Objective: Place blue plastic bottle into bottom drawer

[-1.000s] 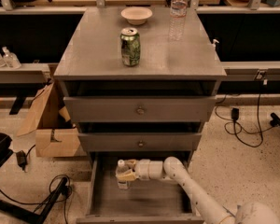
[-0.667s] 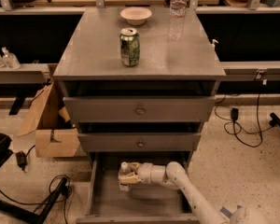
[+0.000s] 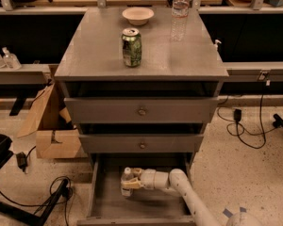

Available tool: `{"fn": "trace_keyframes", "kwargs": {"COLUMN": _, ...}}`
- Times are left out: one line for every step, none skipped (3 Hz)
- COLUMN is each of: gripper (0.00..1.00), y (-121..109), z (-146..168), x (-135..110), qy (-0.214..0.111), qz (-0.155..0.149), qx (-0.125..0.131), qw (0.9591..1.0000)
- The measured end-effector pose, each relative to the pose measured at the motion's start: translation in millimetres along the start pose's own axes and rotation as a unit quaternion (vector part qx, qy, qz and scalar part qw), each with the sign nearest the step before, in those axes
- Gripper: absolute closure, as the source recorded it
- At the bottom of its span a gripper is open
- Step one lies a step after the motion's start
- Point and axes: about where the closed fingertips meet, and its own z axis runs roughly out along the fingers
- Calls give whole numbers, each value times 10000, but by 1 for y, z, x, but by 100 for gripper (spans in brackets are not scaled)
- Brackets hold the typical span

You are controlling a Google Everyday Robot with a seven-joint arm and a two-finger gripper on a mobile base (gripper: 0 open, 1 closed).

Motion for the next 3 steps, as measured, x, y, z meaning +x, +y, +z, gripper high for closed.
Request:
{"fn": "trace_keyframes", "kwargs": {"gripper": 59, "y": 2, "z": 3, "x": 0, "qy": -3, "qz": 2, "qx": -25, "qw": 10000}}
{"fn": "trace_keyframes", "kwargs": {"gripper": 36, "y": 4, "z": 5, "x": -1, "qy": -7, "qz": 3, "qx": -48, "qw": 10000}}
{"fn": "trace_keyframes", "kwargs": {"gripper": 12, "y": 6, "z": 7, "x": -1, "qy": -10, "qz": 6, "qx": -70, "qw": 10000}}
